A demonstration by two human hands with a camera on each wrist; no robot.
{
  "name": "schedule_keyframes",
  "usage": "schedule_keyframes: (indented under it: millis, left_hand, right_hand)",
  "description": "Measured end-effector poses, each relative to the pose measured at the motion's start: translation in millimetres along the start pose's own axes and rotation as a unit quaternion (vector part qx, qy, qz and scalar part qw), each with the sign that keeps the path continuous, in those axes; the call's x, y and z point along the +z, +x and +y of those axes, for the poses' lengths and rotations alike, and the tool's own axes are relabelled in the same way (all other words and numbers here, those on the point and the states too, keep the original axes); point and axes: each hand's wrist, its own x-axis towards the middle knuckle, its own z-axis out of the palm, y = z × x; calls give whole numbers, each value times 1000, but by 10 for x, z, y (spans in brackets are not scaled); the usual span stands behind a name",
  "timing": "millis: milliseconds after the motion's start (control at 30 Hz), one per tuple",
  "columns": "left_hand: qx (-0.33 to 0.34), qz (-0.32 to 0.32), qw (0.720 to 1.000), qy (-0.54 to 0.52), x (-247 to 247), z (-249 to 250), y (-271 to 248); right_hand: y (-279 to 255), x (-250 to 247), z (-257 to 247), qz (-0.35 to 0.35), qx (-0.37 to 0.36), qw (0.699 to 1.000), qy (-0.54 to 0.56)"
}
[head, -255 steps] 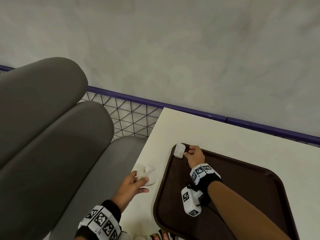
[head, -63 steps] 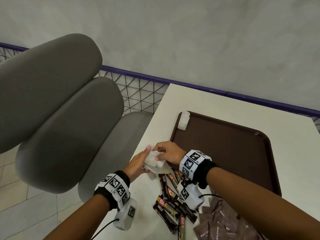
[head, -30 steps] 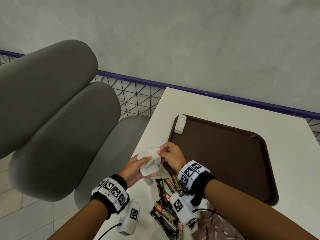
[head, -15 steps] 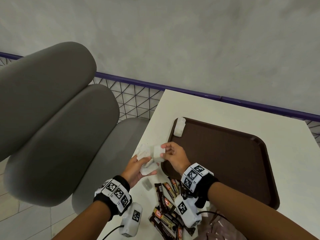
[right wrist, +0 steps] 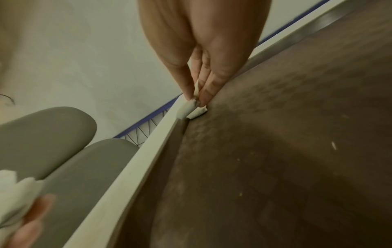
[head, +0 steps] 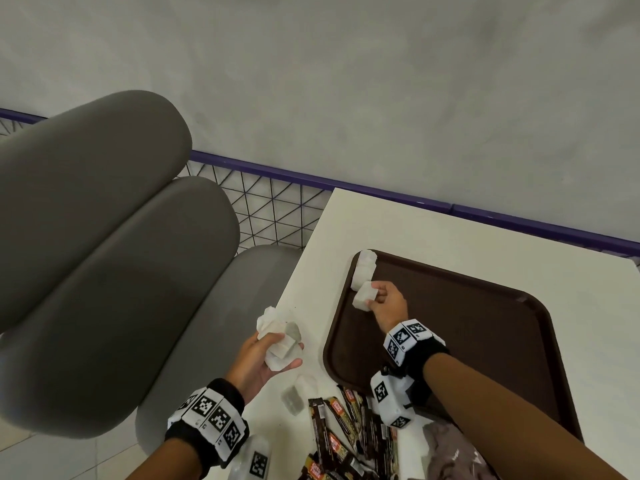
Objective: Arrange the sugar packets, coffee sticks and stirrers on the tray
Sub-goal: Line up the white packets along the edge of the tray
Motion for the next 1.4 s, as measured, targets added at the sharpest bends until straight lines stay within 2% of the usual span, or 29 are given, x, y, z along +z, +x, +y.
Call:
schedule_keyframes:
  millis: [433, 833, 1033, 1200, 1300, 1400]
  left_hand:
    - [3, 18, 999, 27, -50, 37, 84]
    - [-9, 2, 1000, 20, 31, 80, 72]
    - [19, 19, 998, 61, 97, 81, 11]
    - [35, 30, 994, 95, 176, 80, -42]
    - [33, 34, 992, 113, 217, 75, -57]
    - [36, 24, 990, 137, 260, 67, -89]
  right_hand:
    - [294, 198, 130, -29, -38, 992, -116]
    - [218, 165, 65, -60, -56, 978, -189]
    - [11, 85, -111, -46, -85, 982, -160]
    - [-340, 121, -318, -111, -117, 986, -50]
    - [-561, 163, -401, -187, -133, 973, 11]
    - [-715, 227, -417, -250, -143, 957, 22]
